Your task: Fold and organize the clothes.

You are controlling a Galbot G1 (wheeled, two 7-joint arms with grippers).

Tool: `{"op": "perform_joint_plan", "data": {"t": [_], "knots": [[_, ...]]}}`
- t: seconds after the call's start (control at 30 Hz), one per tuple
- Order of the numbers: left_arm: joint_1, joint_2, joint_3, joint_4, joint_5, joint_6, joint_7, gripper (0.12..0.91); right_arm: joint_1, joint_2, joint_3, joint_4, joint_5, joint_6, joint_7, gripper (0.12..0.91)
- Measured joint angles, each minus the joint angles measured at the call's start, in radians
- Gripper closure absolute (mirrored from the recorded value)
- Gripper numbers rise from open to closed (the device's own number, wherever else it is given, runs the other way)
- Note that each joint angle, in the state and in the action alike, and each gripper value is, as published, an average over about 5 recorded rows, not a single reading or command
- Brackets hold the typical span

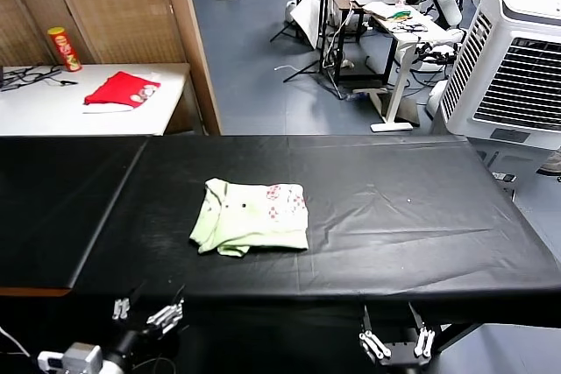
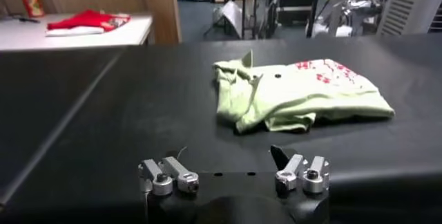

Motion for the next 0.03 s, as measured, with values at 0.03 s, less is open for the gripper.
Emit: {"op": "perform_joint_plan", "data": {"t": [0.03], "knots": [[0.0,0.0,0.0,-0.001,0.0,0.0,0.0,0.232,-0.001,0.0,0.0,0.001,0.0,0.0,0.0,0.227]]}}
